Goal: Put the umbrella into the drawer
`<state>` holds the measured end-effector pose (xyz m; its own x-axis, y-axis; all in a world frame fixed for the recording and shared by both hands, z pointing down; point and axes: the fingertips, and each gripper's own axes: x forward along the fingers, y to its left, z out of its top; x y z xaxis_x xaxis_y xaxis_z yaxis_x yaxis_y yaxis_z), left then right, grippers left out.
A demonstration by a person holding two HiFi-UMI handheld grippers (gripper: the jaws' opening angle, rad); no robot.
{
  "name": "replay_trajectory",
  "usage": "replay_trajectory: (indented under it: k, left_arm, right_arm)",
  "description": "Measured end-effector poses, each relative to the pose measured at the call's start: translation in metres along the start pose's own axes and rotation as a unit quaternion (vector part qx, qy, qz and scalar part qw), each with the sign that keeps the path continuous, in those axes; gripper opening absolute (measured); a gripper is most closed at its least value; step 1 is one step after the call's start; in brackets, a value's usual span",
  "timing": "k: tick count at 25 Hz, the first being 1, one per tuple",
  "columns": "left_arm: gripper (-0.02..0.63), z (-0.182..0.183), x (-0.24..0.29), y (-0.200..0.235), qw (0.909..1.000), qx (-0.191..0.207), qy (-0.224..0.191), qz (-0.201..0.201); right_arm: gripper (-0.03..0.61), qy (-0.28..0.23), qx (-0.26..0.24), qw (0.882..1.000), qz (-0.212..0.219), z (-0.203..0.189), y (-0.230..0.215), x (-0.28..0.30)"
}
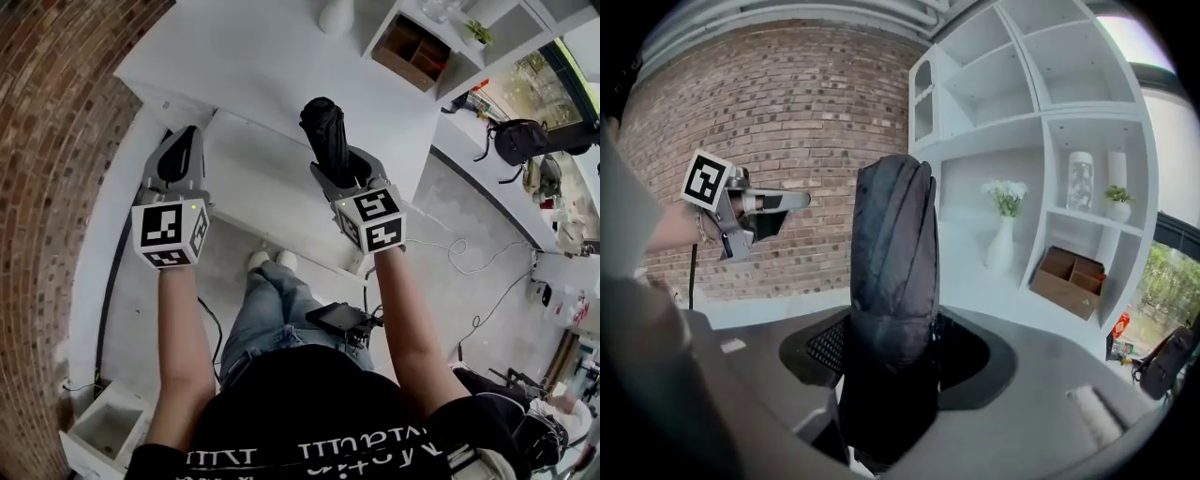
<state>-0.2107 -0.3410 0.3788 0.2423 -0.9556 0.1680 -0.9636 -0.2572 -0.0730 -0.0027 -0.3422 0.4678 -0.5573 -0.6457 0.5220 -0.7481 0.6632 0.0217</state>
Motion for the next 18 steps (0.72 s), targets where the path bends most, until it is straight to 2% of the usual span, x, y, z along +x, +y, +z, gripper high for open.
replay_trajectory:
  k: [5, 8, 14, 18]
  left_arm:
    - [-0.002, -0.009, 0.001, 0.01, 0.9999, -0.007, 0.008, 0.001]
    - [-0.002, -0.015, 0.0, 0.014, 0.9998, -0.013, 0.012, 0.003]
    - [-0.002, -0.027, 0.002, 0.017, 0.9997, -0.013, 0.021, -0.004]
    - [-0.002, -0.033, 0.01, 0.018, 0.9994, -0.006, 0.03, -0.015]
  right_arm:
    - [0.258, 0.058, -0.023, 0.998, 0.03, -0.028, 0.015, 0.031]
    - [0.258, 0.101, -0.049, 0.992, 0.054, -0.047, 0.028, 0.047]
    - [0.258, 0.177, -0.089, 0.975, 0.102, -0.085, 0.056, 0.085]
    - [0.258, 0.225, -0.114, 0.959, 0.129, -0.108, 0.067, 0.106]
